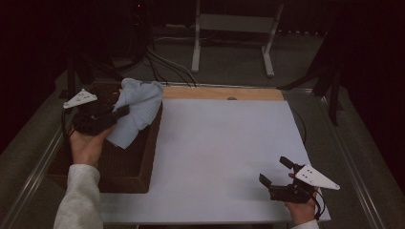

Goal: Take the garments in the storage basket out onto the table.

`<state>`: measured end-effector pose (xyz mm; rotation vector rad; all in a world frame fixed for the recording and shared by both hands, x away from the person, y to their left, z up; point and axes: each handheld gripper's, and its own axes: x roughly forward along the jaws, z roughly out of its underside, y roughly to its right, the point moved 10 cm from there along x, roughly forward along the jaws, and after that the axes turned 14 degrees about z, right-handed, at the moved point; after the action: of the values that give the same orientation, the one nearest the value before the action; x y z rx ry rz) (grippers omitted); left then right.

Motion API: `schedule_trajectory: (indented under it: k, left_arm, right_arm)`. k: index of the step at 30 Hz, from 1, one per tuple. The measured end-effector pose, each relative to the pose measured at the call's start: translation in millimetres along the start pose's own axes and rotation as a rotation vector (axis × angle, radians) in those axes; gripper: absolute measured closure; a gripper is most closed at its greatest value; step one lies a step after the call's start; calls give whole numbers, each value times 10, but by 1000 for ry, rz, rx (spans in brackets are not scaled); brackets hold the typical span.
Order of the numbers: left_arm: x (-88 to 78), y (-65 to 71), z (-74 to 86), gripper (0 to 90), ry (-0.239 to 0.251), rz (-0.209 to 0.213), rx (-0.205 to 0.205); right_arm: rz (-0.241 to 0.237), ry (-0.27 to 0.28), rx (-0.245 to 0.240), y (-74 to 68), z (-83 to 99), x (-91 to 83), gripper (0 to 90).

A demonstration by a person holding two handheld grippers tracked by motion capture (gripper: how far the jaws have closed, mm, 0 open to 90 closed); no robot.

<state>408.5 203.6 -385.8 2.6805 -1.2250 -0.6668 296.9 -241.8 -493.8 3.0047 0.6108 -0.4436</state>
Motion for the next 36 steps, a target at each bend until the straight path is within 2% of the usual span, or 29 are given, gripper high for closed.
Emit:
schedule_trajectory:
  k: [21, 36]
  left_arm:
    - [166, 190, -54, 772, -9, 39, 35]
    - [302, 290, -52, 771, -12, 53, 39]
  right_arm:
    - [0, -1, 0, 0, 0, -1, 0]
    - [0, 1, 1, 3, 0, 3, 0]
